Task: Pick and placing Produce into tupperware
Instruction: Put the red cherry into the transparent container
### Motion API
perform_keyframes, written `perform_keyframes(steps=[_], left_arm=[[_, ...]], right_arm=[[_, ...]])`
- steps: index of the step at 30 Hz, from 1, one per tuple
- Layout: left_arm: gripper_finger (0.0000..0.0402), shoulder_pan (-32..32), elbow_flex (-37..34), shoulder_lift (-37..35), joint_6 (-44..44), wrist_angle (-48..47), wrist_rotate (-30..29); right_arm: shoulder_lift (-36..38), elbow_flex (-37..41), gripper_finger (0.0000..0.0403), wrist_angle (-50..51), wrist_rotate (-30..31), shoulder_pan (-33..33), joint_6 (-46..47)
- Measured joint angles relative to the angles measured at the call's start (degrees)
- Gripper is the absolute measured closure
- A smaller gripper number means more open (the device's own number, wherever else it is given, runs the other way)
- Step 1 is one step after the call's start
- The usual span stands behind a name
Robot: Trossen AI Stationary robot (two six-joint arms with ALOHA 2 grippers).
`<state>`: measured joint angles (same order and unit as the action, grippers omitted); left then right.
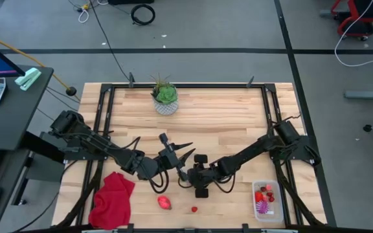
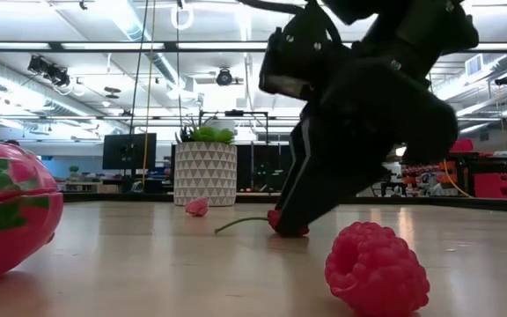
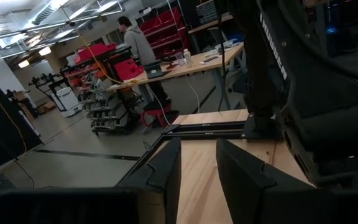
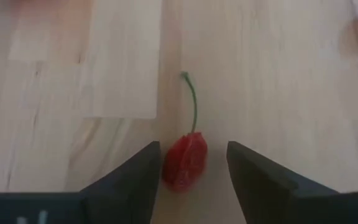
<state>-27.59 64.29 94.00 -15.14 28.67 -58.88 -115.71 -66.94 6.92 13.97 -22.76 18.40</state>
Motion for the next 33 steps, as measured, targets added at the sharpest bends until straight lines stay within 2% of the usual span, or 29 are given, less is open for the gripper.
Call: perform_keyframes(steps=[6,13,18,21,26,30,33], left_arm=[[0.0294,-0.02,0.00,0.00,0.00,0.02,0.01],[0.0294,-0.02,0.00,0.00,-0.02,0.01,0.01],[0.0294,0.00,0.00,0.00,-0.01,0.00,-0.01],[0.0294,-0.02,0.00,0.00,-0.02,-0.11,0.00],[0.0294,0.00,0.00,0.00,-0.02,-0.24,-0.01],[0.0294,-0.02,0.00,0.00,-0.02,-0.28,-0.01],[0.0294,-0.22,0.00,0.00,-0.01,-0.37,-0.01]], right_arm=[[-0.56,-0.13,0.0234,-0.27,2.20,0.00,1.51],[-0.39,-0.11,0.0311,0.30,2.80,0.15,1.48],[0.91,-0.11,0.0358,5.36,3.23,0.15,1.64],[3.83,-0.09,0.0369,13.07,3.32,0.15,3.69],[13.26,-0.09,0.0360,33.44,1.63,-1.03,12.12],[22.10,-0.09,0.0343,49.10,-0.81,-5.01,24.91],[27.94,-0.07,0.0334,58.14,-1.72,-10.58,38.39]])
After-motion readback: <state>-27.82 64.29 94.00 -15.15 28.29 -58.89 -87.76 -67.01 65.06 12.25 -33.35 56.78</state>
